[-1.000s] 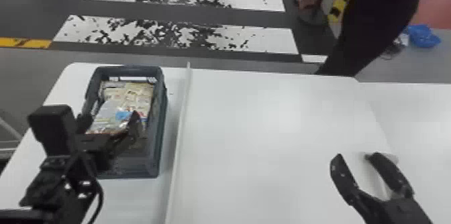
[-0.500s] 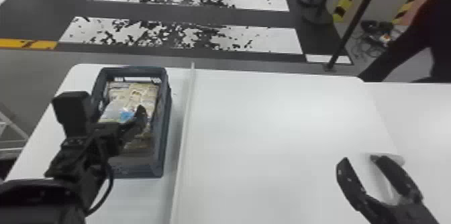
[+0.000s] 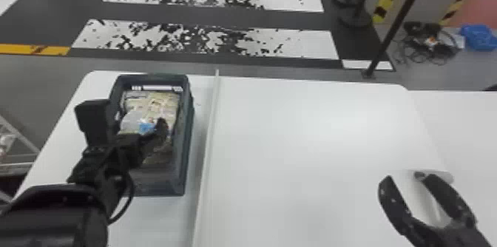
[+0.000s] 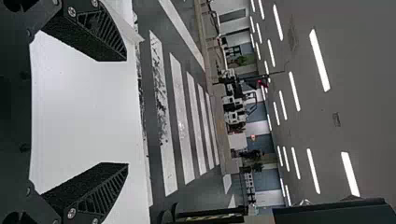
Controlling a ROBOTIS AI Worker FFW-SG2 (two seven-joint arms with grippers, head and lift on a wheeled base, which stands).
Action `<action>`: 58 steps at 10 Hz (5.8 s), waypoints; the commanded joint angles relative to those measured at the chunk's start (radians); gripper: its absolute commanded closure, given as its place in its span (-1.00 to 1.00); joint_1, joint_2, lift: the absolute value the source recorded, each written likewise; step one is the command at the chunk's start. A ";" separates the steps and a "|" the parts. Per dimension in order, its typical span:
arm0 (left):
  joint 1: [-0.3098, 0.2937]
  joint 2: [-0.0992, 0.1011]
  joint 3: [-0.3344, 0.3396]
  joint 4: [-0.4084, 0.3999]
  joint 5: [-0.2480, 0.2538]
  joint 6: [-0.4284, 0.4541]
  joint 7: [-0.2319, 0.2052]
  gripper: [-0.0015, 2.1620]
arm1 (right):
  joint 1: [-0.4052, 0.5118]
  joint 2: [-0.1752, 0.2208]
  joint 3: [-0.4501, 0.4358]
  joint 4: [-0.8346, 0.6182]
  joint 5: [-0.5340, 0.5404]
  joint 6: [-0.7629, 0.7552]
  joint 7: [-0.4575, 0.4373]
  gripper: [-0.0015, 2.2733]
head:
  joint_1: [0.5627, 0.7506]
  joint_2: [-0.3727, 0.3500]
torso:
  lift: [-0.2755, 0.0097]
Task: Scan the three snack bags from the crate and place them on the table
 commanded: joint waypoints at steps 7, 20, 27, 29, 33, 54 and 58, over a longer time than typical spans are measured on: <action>-0.095 -0.002 0.037 0.124 0.034 0.127 -0.002 0.83 | -0.005 0.000 0.000 0.005 -0.010 -0.008 0.003 -0.88 | 0.41 -0.08 | 0.67; 0.143 -0.009 0.027 -0.191 0.037 -0.060 -0.002 0.92 | 0.009 -0.004 -0.001 0.009 -0.041 -0.057 0.005 -0.88 | 0.41 -0.12 | 0.67; 0.223 0.003 -0.302 -0.438 -0.158 0.044 -0.081 0.92 | 0.003 0.000 -0.021 -0.012 -0.067 -0.051 0.003 -0.88 | 0.41 -0.58 | 0.67; 0.166 0.004 -0.451 -0.301 -0.229 0.044 -0.091 0.92 | 0.009 -0.002 -0.033 -0.032 -0.089 -0.051 0.005 -0.88 | 0.41 -0.84 | 0.67; 0.068 -0.008 -0.655 0.084 -0.281 -0.170 -0.121 0.92 | 0.009 0.000 -0.039 -0.070 -0.110 -0.020 0.017 -0.88 | 0.41 -0.94 | 0.67; 0.393 -0.005 -0.351 -0.117 -0.287 -0.710 -0.064 -0.92 | -0.034 -0.007 -0.038 0.022 -0.118 0.004 0.054 -0.88 | 0.41 -0.94 | 0.67; 0.511 -0.003 -0.253 -0.155 -0.241 -0.842 -0.081 -0.92 | -0.043 -0.005 -0.038 0.042 -0.125 0.078 0.055 -0.89 | 0.41 -0.94 | 0.67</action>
